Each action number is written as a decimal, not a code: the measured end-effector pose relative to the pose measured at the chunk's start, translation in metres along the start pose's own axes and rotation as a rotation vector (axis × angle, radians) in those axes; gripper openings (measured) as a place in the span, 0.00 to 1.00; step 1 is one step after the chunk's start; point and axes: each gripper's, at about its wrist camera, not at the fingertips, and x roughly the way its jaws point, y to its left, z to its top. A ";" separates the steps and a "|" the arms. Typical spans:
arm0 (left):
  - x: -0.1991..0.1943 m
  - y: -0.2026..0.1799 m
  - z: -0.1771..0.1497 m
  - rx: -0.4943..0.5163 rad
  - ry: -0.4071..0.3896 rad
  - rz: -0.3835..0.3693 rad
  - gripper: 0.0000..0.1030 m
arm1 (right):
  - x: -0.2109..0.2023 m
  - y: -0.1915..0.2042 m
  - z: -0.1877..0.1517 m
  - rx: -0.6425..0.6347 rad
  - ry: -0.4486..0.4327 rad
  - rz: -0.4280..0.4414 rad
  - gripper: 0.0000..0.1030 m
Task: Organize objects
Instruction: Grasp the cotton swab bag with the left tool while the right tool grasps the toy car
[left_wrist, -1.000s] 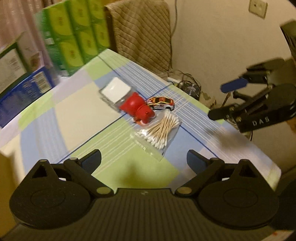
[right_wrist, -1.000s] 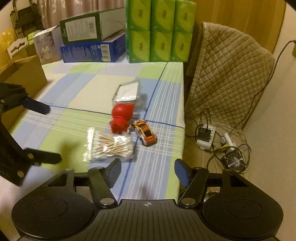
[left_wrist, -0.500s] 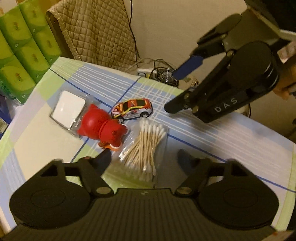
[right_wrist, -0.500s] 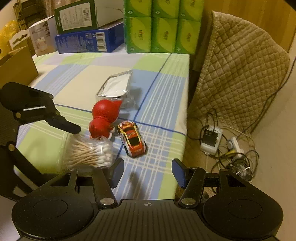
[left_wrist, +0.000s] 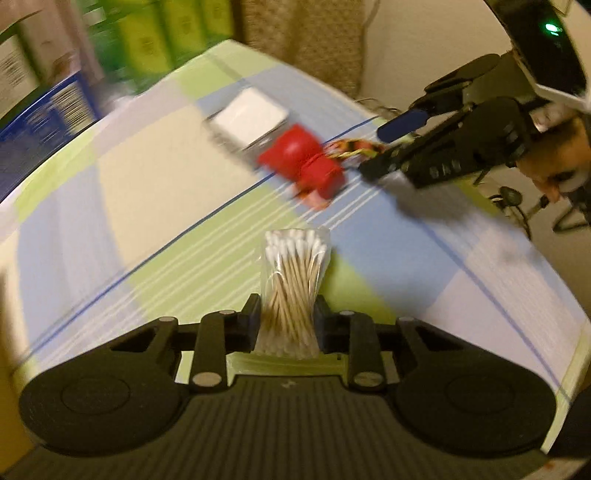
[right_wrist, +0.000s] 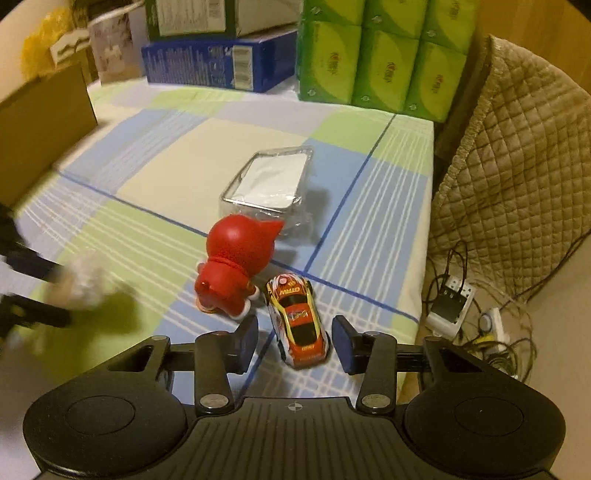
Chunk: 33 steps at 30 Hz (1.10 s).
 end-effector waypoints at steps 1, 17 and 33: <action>-0.004 0.004 -0.006 -0.012 -0.002 0.005 0.24 | 0.002 0.002 0.001 -0.012 0.001 -0.004 0.38; -0.048 0.009 -0.067 -0.157 0.008 0.015 0.24 | -0.066 0.084 -0.027 0.315 0.064 0.057 0.23; -0.071 0.010 -0.120 -0.272 -0.072 0.023 0.36 | -0.071 0.166 -0.076 0.331 -0.077 0.085 0.30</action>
